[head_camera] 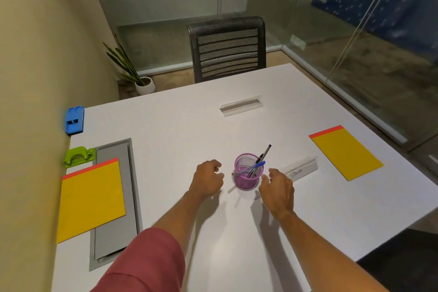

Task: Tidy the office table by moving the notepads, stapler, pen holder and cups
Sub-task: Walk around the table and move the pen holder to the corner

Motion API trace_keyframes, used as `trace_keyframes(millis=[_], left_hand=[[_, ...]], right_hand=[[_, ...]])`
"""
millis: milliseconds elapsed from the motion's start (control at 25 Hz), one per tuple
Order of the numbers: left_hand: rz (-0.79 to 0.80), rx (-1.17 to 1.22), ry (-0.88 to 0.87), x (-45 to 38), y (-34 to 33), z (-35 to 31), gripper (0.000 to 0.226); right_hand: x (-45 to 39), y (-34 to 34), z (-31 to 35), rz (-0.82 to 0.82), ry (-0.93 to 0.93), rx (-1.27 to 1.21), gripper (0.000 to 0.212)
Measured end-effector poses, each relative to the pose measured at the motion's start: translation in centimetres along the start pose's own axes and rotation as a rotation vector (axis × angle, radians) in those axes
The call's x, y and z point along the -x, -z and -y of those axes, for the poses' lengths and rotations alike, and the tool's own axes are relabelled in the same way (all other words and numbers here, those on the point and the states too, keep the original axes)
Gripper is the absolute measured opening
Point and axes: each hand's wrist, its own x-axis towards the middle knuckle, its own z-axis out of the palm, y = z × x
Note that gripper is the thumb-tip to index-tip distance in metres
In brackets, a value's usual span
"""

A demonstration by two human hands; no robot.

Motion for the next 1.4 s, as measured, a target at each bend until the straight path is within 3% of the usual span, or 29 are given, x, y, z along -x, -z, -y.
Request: trace_keyframes(millis=[160,320,560,760,1400], left_hand=[[-0.050,0.148,0.079,-1.9,-1.3,-0.6,0.024],[-0.027,0.264,0.148,-3.5,-2.6,-1.6,0.007],[-0.031,0.320,0.230,-4.0,-4.0,-1.9,0.013],[-0.078,0.418,0.306,-2.5,-3.4,-2.2,0.010],[-0.602,0.623,0.582,10.6,3.6,4.2,0.018]], right_hand=[[-2.0,-0.7,0.0,-0.017,-0.095,-0.115,0.035],[-3.7,-1.1,0.0,-0.008,-0.143,-0.177,0.014],[-4.8,-1.1,-0.1,0.013,-0.211,-0.272,0.017],[-4.7,-0.2,0.5,0.076,-0.140,-0.355,0.017],[4.0,-5.3,8.5,0.528,0.131,-0.452,0.030]])
